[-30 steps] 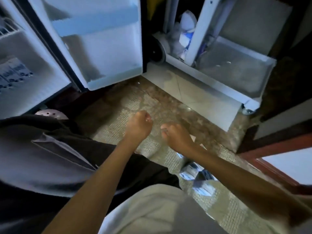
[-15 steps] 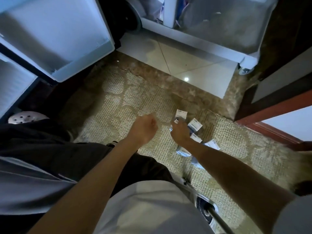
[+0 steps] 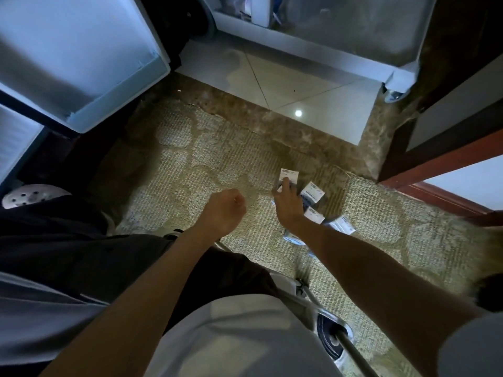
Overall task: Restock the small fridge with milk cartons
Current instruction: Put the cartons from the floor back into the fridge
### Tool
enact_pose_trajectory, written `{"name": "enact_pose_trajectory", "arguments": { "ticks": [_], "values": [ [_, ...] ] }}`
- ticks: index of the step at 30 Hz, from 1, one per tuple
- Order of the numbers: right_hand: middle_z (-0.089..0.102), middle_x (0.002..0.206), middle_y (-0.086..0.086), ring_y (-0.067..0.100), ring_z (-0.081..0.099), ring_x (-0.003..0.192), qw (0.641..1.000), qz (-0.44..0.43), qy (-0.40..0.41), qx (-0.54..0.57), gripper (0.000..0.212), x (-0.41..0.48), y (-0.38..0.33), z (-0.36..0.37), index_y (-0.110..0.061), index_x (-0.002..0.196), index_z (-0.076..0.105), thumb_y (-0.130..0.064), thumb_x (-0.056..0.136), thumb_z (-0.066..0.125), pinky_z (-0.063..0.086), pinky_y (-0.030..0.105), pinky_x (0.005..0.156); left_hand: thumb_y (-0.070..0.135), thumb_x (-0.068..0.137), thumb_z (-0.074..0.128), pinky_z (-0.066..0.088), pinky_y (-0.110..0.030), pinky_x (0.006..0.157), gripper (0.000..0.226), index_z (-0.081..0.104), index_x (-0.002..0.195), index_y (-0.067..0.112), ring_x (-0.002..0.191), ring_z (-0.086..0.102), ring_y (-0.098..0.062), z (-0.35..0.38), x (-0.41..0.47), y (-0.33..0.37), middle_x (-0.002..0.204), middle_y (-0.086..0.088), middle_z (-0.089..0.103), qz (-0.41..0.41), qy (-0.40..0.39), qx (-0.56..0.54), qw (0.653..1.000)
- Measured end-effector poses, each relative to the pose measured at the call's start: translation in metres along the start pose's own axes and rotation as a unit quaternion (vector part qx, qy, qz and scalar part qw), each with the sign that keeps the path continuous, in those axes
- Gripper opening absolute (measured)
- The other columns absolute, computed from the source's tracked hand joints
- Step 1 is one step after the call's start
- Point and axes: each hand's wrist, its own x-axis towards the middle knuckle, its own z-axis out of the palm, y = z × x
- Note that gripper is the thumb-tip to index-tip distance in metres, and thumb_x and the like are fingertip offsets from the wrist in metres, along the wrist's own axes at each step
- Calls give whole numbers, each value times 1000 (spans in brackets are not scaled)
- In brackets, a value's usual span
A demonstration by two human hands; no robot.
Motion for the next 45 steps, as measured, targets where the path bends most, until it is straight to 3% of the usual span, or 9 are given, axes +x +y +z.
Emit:
{"name": "enact_pose_trajectory", "arguments": {
  "ticks": [8, 12, 19, 23, 26, 30, 34, 37, 45],
  "values": [
    [35, 136, 24, 37, 35, 127, 998, -32, -47, -30, 43, 5, -1, -6, -7, 128, 47, 1, 86, 53, 47, 44, 96, 11, 94, 48, 45, -21, 75, 22, 62, 109, 3, 96, 60, -23, -2, 0, -10, 111, -13, 64, -17, 14, -15, 1000],
    [48, 129, 20, 32, 45, 121, 995, -66, -53, 51, 37, 8, -3, -29, -12, 125, 55, -18, 89, 56, 45, 41, 95, 7, 90, 53, 38, -5, 49, 20, 61, 108, 4, 83, 54, -17, -5, 5, -14, 98, -7, 59, -32, 18, -45, 998],
    [68, 90, 1, 10, 57, 73, 927, -174, -67, 327, 32, -10, -12, -111, -13, 107, 70, -5, 76, 70, 45, 25, 63, 5, 79, 69, 43, -26, 87, 62, 41, 134, 7, 120, 50, -27, -16, 9, -15, 134, -14, 49, 0, 11, -20, 1000],
    [61, 81, -7, -2, 56, 52, 864, -209, -140, 437, 31, -27, -21, -156, -9, 107, 68, 3, 78, 66, 45, 12, 48, 14, 72, 77, 52, -36, 89, 61, 47, 126, 12, 106, 60, -26, -19, 9, -13, 118, -8, 62, 10, -31, -28, 999],
    [67, 101, 5, 32, 64, 88, 841, -241, -173, 452, 33, -33, -24, -167, -28, 94, 69, -1, 75, 69, 55, 42, 79, 16, 67, 81, 50, -19, 64, 53, 56, 113, 12, 82, 62, -14, -21, 7, -14, 95, 0, 66, 18, -41, -48, 998],
    [66, 104, -6, 14, 62, 98, 800, -223, -277, 483, 31, -13, 2, -160, -27, 107, 64, -6, 83, 63, 53, 24, 83, 24, 70, 79, 40, -19, 55, 39, 56, 99, 11, 67, 53, -11, -16, 6, -11, 82, 2, 61, 44, -5, 32, 999],
    [59, 128, 12, 30, 54, 118, 872, -54, -123, 470, 37, 27, 30, -109, -19, 123, 58, -16, 86, 61, 45, 36, 98, 29, 71, 77, 43, -21, 58, 46, 56, 106, 8, 75, 54, -15, -17, 14, -7, 96, -7, 65, 35, 35, 45, 998],
    [43, 141, 18, 32, 43, 129, 958, 48, -73, 271, 67, 45, 36, -61, -7, 141, 34, -16, 83, 67, 39, 40, 105, 29, 70, 79, 51, -28, 67, 49, 57, 109, 9, 79, 58, -17, -21, 20, -3, 100, -7, 67, 29, 49, 28, 998],
    [33, 144, 22, 38, 33, 134, 993, 64, -81, 59, 64, 47, 22, -22, -3, 143, 20, -8, 89, 54, 35, 49, 107, 27, 72, 77, 39, -19, 53, 36, 45, 85, 16, 74, 53, -18, -13, 21, -14, 73, 5, 51, -10, 27, 12, 1000]
  ]
}}
